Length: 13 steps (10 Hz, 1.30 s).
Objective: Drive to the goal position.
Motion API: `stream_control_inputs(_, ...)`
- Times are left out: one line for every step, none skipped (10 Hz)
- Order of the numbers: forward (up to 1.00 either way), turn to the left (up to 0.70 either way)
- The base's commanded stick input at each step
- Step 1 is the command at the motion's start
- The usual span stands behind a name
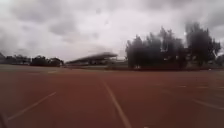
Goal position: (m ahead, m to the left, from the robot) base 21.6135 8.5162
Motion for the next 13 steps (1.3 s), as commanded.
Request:
stream_control_inputs(0.70,0.00)
stream_control_inputs(0.70,0.00)
stream_control_inputs(0.70,0.00)
stream_control_inputs(0.70,0.00)
stream_control_inputs(0.70,0.00)
stream_control_inputs(0.70,0.00)
stream_control_inputs(0.70,0.00)
stream_control_inputs(0.70,0.00)
stream_control_inputs(0.70,0.00)
stream_control_inputs(0.70,0.00)
stream_control_inputs(0.70,0.00)
stream_control_inputs(0.70,0.00)
stream_control_inputs(0.70,0.00)
